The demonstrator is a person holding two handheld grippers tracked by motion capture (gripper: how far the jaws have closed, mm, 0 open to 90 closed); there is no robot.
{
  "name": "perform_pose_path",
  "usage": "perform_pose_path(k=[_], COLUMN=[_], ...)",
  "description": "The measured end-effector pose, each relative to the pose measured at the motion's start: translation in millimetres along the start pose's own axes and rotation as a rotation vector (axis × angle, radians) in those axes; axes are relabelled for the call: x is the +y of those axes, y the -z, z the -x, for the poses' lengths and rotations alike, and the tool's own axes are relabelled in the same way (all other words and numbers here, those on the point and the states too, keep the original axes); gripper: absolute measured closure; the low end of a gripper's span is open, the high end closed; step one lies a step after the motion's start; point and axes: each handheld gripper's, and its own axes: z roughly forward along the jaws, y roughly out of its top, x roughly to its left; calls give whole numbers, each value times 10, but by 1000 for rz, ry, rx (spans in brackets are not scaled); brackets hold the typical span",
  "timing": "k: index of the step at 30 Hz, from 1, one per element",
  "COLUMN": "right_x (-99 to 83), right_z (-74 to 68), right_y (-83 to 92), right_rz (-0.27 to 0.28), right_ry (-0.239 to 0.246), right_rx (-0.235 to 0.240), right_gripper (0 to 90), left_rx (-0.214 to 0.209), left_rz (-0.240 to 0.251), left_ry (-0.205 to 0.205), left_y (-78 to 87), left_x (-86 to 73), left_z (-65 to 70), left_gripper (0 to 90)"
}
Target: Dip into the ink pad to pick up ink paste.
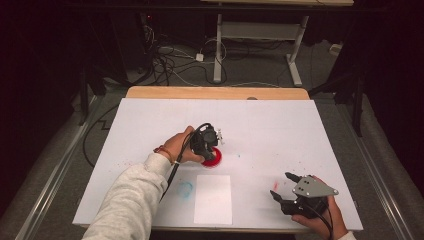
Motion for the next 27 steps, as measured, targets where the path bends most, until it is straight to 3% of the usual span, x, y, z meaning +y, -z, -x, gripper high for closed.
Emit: perform_pose_path(k=[9, 21, 27], right_x=[5, 12, 14], right_z=[-3, -4, 1], right_y=[-3, -16, -12], right_rz=[0, 1, 5], right_ry=[-2, 0, -2], right_rx=[0, -4, -7], right_gripper=[277, 278, 278], left_rx=[14, -33, -16], left_rz=[-19, 9, -4], left_ry=[1, 45, 37], left_y=[-13, -22, -25], left_x=[24, -15, 5], left_z=[20, -42, -20], left_gripper=[736, 736, 737])
